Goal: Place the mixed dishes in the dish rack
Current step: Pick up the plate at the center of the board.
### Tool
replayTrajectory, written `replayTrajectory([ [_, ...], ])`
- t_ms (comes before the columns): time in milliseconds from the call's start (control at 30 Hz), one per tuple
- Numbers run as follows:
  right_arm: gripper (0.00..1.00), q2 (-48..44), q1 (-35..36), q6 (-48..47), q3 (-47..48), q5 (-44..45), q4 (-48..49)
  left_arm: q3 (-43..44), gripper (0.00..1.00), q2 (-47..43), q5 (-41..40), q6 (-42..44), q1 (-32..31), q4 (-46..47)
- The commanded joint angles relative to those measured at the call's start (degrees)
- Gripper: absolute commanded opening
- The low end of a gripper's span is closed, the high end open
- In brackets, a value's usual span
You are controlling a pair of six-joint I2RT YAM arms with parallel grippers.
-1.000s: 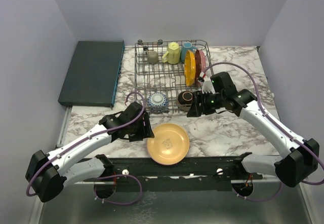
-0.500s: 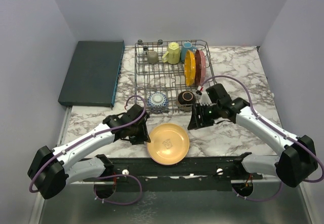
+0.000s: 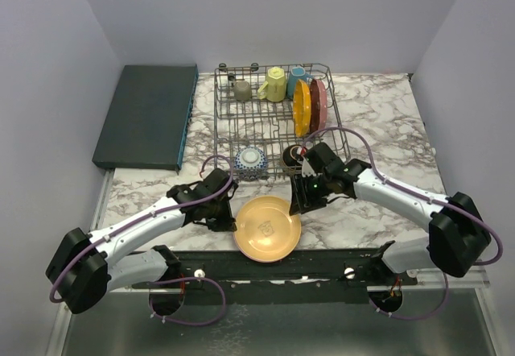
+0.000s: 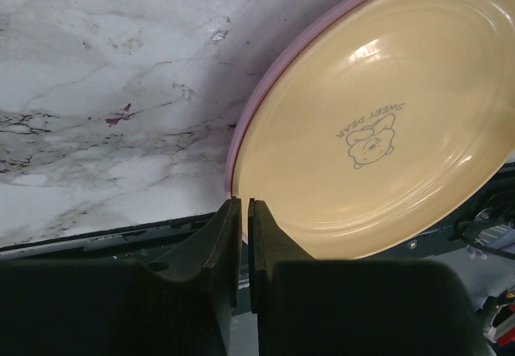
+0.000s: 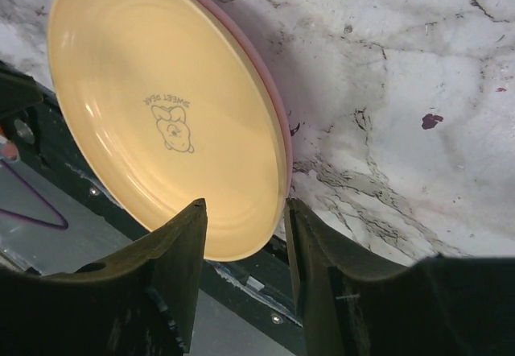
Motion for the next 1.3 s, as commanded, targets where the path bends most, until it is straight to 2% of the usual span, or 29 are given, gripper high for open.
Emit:
replayTrajectory([
  [0, 0.48, 2.1, 1.5, 2.4, -0.6, 5.7, 1.5, -1.3, 0.12, 1.0, 1.9, 0.1, 0.3, 2.2],
  [300, 0.44, 4.6, 2.6, 2.3, 0.0, 8.8, 0.1, -1.4, 0.06, 2.7, 2.7, 1.1, 0.3, 3.9],
  [767, 0.37, 7.1, 4.0, 2.4, 0.6, 8.8, 0.6, -2.5, 0.04, 3.9, 3.4, 1.5, 0.2, 5.9],
  [1267, 0.07, 6.6, 4.9, 2.8, 3.5, 12.0, -2.3, -2.8, 0.02, 5.4, 3.9, 2.2, 0.2, 7.8],
])
